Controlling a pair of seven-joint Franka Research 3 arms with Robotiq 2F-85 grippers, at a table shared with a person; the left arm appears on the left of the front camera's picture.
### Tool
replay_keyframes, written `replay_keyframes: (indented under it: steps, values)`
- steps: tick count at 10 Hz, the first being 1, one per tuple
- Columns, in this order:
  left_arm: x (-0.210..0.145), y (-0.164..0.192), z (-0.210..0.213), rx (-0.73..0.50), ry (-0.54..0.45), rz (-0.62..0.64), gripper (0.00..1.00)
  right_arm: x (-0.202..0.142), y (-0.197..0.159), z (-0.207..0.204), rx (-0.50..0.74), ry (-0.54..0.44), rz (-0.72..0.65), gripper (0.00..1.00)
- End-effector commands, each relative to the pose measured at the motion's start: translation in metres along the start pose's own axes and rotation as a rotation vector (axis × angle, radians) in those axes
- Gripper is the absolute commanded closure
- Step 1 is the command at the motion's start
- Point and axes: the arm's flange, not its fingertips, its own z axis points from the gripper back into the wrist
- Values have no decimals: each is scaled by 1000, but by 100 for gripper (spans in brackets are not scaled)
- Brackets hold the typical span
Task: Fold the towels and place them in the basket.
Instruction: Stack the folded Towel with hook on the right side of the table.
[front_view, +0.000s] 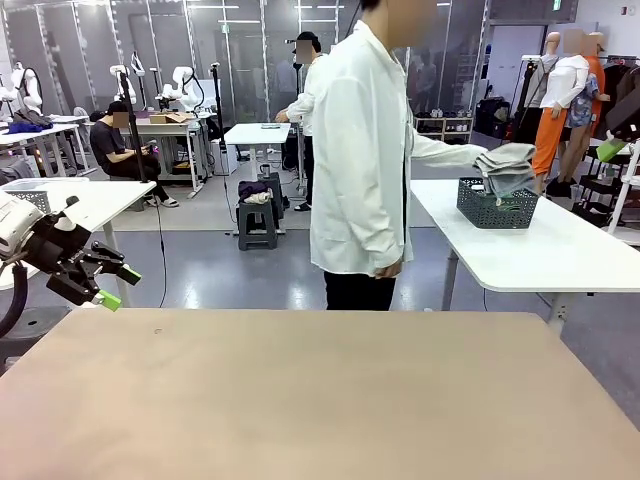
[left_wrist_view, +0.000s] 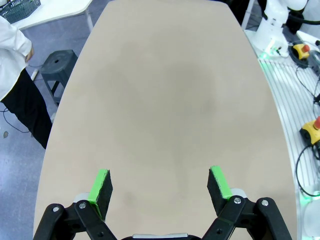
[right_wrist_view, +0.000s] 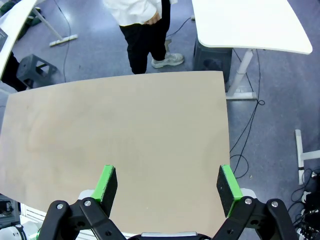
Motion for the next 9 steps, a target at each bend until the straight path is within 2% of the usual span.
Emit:
replay_keyframes:
  steps: [1,9]
  values:
    - [1,-1,1,-1,10,-6,4,1,0,3,-3,8,-5,0]
    - [1,-1,1,-1,10,-6,4,1,0,3,-3,8,-5,0]
